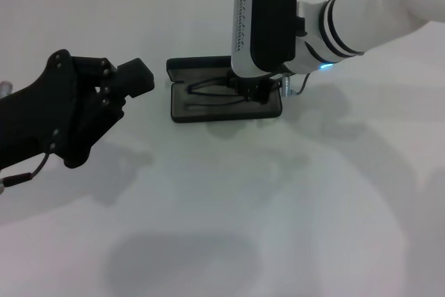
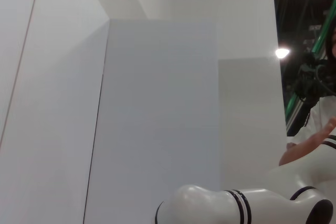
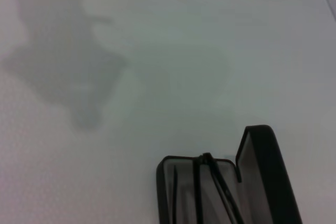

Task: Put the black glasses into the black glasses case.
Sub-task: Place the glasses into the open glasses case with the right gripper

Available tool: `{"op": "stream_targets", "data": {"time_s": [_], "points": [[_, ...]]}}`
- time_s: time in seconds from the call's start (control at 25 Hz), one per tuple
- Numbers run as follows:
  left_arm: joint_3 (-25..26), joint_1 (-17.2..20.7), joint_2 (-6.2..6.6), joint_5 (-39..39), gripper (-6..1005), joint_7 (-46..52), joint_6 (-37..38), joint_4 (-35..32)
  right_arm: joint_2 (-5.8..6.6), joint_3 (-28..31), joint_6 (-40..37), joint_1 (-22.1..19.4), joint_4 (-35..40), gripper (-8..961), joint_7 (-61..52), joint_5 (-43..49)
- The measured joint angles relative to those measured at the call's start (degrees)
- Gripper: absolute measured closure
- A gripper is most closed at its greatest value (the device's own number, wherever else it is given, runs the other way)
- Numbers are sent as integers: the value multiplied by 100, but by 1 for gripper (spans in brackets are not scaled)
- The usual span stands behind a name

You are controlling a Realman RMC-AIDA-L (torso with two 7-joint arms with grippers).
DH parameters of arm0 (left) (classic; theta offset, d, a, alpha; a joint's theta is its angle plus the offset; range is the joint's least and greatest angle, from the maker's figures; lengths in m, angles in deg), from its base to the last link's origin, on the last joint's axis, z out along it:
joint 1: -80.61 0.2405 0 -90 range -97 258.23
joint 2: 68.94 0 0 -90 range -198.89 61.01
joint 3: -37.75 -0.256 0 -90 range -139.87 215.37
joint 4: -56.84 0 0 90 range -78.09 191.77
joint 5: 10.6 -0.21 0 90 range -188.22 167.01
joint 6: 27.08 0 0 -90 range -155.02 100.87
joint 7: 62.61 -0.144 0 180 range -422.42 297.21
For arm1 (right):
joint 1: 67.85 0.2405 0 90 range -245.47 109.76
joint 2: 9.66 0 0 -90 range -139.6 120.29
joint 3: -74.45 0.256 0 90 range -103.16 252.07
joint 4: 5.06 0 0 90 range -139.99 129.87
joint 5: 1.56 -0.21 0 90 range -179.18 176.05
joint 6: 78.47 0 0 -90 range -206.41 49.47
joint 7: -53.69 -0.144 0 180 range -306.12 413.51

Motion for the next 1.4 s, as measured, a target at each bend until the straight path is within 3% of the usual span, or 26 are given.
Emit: {"op": "stream_targets", "data": {"time_s": [1.2,1.4], "points": [[127,12,-26,42,969,-72,-20,-2,-1,-108,192,82,-238,855,-126,-3],[132,-3,-26,49,969,-72,-20,-2,0,-118,132,77,-179,840,-476,391]]}}
